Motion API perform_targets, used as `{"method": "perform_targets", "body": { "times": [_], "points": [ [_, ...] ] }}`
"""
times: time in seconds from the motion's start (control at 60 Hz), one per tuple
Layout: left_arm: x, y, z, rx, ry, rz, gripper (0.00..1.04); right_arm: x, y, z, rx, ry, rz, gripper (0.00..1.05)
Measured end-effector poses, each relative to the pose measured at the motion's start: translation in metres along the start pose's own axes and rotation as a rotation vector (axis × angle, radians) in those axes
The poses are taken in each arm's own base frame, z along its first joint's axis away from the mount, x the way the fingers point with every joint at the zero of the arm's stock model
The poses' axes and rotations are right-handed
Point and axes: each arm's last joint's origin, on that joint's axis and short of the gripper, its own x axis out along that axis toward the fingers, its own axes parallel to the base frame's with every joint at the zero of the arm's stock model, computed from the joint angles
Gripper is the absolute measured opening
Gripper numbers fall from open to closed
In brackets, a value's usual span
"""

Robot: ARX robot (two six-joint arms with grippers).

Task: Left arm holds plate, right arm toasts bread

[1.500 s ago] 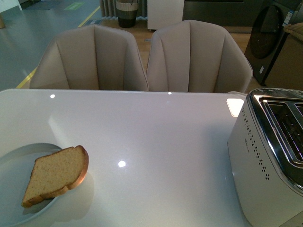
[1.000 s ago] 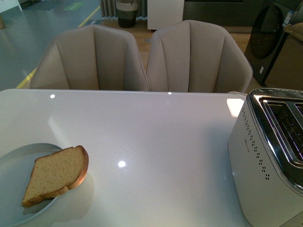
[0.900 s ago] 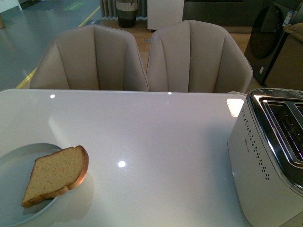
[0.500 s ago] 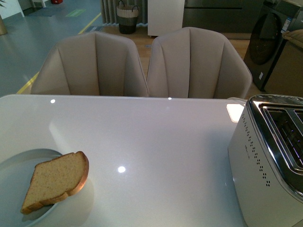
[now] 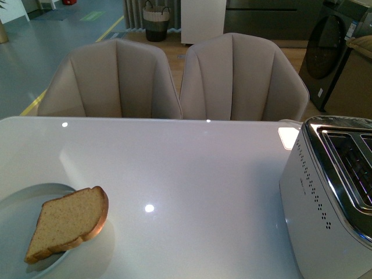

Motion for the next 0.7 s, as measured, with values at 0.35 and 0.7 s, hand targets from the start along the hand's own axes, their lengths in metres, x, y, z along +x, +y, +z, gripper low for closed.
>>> {"method": "perform_targets", "body": {
  "times": [0.35, 0.7],
  "points": [
    [0.073, 0.058, -0.062, -0.050, 0.215, 0.005, 0.98, 0.000, 0.000, 0.000, 0.000, 0.000, 0.000, 0.96],
    [0.102, 0.079, -0.096, -0.078, 0.315, -0.018, 0.98, 0.000, 0.000, 0.000, 0.000, 0.000, 0.000, 0.96]
  ]
}}
